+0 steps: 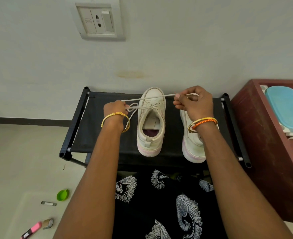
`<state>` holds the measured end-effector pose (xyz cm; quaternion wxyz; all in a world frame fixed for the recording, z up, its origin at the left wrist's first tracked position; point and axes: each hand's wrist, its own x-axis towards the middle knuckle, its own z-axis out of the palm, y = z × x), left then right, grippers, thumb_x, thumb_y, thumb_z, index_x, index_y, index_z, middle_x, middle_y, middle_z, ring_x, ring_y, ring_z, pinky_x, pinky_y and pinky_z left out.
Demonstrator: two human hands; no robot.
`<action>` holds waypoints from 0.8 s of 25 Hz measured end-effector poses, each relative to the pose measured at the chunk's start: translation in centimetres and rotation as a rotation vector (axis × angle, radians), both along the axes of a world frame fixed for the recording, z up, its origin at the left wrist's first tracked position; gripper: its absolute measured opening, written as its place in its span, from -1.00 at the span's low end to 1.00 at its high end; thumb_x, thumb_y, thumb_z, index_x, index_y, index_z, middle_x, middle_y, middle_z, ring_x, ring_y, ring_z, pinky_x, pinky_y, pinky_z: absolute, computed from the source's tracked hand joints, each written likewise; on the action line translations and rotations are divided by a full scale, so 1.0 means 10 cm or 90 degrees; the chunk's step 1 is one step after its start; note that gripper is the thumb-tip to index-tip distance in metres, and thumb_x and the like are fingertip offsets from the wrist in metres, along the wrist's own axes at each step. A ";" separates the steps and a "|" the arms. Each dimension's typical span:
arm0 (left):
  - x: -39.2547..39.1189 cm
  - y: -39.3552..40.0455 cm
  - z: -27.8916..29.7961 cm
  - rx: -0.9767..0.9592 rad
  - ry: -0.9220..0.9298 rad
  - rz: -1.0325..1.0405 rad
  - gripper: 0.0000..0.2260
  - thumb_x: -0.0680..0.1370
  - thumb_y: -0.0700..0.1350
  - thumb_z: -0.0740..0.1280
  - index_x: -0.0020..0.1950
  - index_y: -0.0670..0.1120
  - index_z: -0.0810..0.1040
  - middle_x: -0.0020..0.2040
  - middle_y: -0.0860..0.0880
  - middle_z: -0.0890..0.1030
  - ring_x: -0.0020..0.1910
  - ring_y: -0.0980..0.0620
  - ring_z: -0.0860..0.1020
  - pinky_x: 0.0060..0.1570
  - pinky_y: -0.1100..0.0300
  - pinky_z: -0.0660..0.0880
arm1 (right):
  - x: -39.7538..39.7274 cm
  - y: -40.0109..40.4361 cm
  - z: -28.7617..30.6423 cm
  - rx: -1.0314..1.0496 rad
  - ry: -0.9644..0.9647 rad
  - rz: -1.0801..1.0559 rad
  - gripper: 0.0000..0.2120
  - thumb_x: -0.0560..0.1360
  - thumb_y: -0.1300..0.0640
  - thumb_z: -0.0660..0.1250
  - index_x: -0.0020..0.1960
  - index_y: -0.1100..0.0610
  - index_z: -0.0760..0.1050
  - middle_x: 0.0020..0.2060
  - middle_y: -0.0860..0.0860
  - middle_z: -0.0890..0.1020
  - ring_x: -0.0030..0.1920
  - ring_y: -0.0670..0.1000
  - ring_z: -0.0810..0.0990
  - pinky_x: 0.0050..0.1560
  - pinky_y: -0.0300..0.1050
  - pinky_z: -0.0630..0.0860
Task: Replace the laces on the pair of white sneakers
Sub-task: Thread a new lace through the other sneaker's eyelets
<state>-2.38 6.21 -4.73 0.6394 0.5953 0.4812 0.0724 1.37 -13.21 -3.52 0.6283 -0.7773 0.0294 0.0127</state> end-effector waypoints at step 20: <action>-0.08 -0.31 0.06 0.464 -0.165 -0.416 -0.82 0.53 -0.04 0.35 0.07 -0.04 0.66 -0.02 0.03 0.68 -0.07 0.09 0.56 0.16 -0.02 0.47 | -0.26 0.35 -0.07 -0.434 -0.030 0.245 -0.73 0.42 0.03 0.41 0.07 0.10 0.52 -0.03 0.03 0.58 -0.09 0.00 0.53 -0.15 -0.18 0.43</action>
